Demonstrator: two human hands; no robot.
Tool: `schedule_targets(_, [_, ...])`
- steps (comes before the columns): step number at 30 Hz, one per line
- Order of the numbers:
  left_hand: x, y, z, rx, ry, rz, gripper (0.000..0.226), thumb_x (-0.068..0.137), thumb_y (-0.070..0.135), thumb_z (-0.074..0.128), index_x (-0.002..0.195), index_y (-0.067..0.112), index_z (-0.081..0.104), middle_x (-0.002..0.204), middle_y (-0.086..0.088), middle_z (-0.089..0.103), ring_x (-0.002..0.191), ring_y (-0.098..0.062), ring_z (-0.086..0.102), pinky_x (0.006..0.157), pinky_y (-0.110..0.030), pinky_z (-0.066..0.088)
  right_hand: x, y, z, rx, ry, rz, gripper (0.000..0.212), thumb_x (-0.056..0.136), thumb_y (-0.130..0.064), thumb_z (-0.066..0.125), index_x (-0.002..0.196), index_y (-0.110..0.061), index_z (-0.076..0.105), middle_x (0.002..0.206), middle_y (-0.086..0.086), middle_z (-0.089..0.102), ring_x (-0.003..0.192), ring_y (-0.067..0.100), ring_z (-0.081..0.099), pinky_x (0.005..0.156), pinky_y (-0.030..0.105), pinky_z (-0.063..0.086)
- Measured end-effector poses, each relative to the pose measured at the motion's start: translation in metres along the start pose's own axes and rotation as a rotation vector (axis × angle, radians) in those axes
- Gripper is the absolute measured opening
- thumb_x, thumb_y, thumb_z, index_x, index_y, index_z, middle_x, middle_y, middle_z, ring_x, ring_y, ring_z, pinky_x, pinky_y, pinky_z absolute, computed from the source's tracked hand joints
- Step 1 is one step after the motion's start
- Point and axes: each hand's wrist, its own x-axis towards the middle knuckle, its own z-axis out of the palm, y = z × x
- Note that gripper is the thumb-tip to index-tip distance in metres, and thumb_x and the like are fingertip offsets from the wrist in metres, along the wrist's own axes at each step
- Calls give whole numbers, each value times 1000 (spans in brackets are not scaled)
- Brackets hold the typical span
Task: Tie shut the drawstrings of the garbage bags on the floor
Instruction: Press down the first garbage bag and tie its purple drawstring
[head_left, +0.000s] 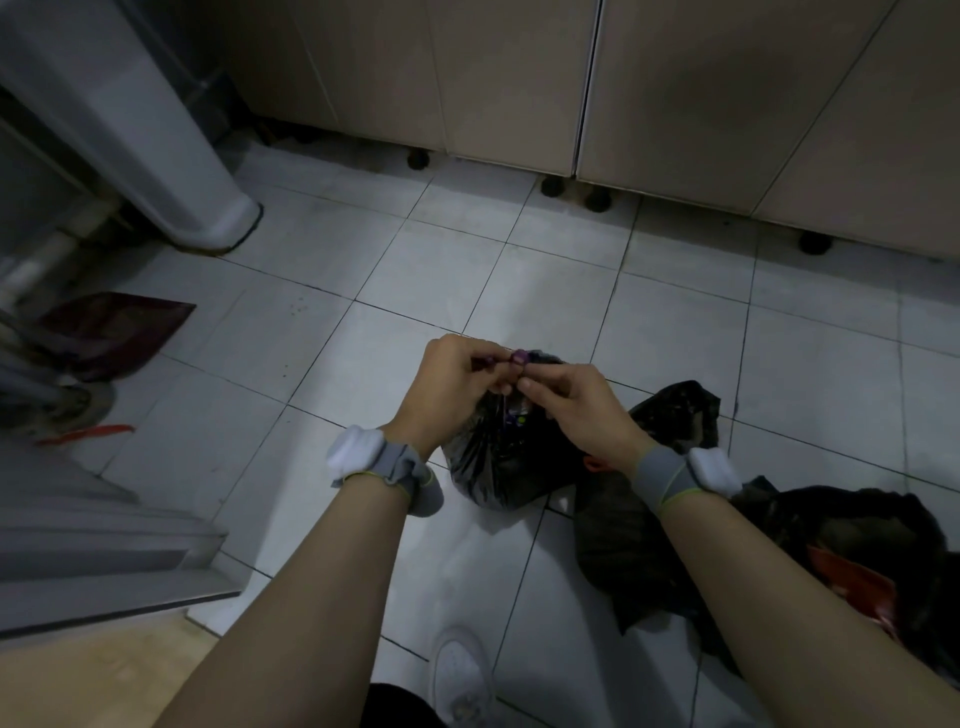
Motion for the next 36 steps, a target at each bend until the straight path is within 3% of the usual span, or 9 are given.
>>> schedule_targets(5, [-3,-5,5,-68,6,-58,11,91,4,78,101,2,82,77,-15,79,72,-21,79,79,-26,63,0,4,10,38,59,44,16,98,-8,62,103,-4,77,79,1,70,68,4,61,64,16,49])
schedule_targets(11, [-2,-6,10,-166,-7,-117,30,81,2,86,96,13,63,90,-7,82,79,-16,80,78,-26,63,-1,0,15,211,243,147,18,98,-3,58,98,-12,73,75,8,67,66,13,57,60,17,49])
schedule_targets(15, [-2,-7,13,-110,12,-75,15,82,1,81,91,9,72,84,-7,82,81,-19,81,86,-39,66,-2,2,16,257,242,180,17,98,-3,59,99,-9,75,73,7,65,62,10,55,56,15,47])
schedule_targets(18, [0,-4,16,13,17,17,11,85,3,77,87,13,79,77,-1,81,70,-14,78,75,-41,65,-2,6,16,199,173,179,15,97,-3,60,94,-4,75,71,5,64,60,8,53,56,15,46])
schedule_targets(22, [3,0,20,160,75,69,9,84,18,79,83,28,78,79,11,79,63,1,67,72,-38,60,-1,6,11,187,101,155,19,98,-4,60,91,10,71,72,7,65,61,9,55,61,18,47])
schedule_targets(25, [5,-2,22,203,94,57,6,83,24,78,83,30,77,79,14,78,60,1,61,71,-37,59,-5,3,7,214,29,128,20,97,-5,62,89,13,69,73,9,64,64,10,56,64,17,48])
schedule_targets(28, [5,-1,23,185,73,47,7,83,22,78,84,29,78,79,13,78,60,3,61,68,-32,57,-7,1,7,239,23,119,22,96,-9,65,90,12,70,72,10,61,63,11,54,62,17,46])
schedule_targets(32, [5,-4,25,137,43,44,9,88,17,78,95,22,81,78,7,79,54,7,62,61,-10,47,-6,2,10,251,106,175,22,99,-7,60,97,11,72,75,12,65,62,11,56,61,20,47])
schedule_targets(36, [0,-11,18,196,14,33,16,90,21,80,103,14,82,77,7,77,61,-3,71,62,-5,51,-4,3,10,261,140,219,26,102,-10,56,95,9,72,74,9,65,63,12,56,62,21,48])
